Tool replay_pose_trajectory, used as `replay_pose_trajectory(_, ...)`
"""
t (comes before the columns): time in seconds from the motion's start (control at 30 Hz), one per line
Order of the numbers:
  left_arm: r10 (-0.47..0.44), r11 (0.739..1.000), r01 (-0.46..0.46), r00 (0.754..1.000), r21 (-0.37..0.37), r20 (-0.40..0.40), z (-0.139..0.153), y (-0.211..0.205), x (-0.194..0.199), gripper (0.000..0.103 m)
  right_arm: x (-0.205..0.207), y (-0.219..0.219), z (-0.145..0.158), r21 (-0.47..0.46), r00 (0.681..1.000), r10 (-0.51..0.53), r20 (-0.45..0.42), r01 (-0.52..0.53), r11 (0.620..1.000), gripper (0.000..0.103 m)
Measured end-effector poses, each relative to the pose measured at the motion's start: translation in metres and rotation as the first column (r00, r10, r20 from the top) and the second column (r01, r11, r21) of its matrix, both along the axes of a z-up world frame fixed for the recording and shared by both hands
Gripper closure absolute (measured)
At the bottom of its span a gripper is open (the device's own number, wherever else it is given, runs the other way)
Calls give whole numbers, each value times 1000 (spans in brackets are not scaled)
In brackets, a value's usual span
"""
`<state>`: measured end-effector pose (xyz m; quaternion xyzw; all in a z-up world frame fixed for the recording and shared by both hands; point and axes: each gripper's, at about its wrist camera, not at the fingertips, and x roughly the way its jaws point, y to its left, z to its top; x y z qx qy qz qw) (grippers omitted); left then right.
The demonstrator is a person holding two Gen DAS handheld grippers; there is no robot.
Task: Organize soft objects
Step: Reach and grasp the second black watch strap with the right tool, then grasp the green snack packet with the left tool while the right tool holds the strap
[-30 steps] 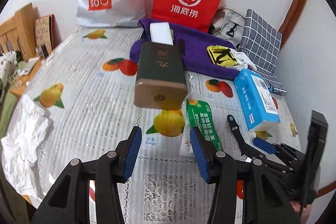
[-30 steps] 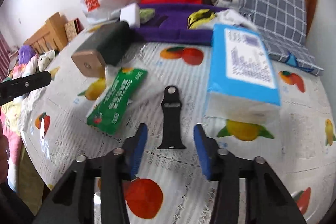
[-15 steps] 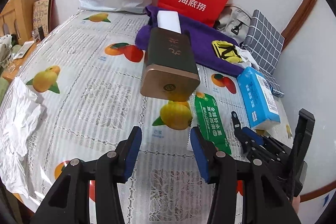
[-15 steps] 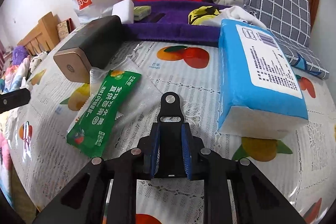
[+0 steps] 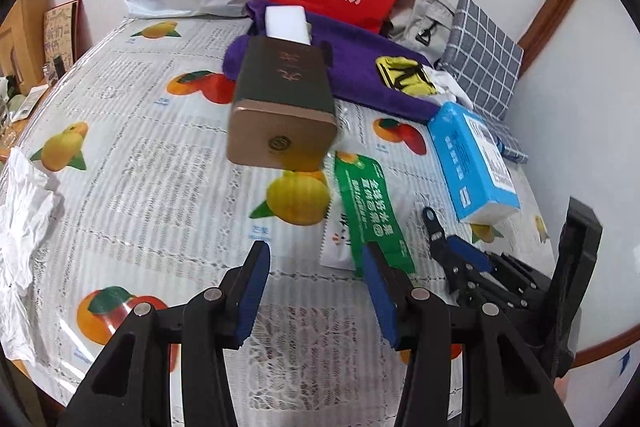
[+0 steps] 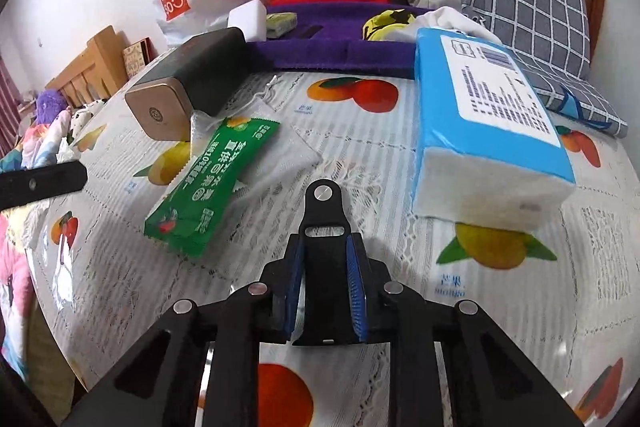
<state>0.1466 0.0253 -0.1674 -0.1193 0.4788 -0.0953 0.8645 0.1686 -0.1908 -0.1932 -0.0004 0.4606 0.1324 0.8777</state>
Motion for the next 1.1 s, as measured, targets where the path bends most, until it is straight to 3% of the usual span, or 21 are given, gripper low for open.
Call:
replay_pose_trajectory(0.27,-39,999,40,998,21,-38,-12,-22,6,57,-13,-18,8,84,1000,6,7,-6,996,82)
replay_pose_trajectory(0.57,-47,996,49,998,74,-31,-15,-54,26,57,-34,-39,22,65,997,12,74,-17,998,81)
replay_pose_trajectory(0.73,-53,997,56,997,55,-50,-22,-67,38,57,-38,-51,22,27,995,-5,95,2,1000,82)
replay_pose_trajectory(1.1,-14,990,25,996,137,-85,-36,-83,61,57,-31,-75,0,16,996,-75,45,75,997,81)
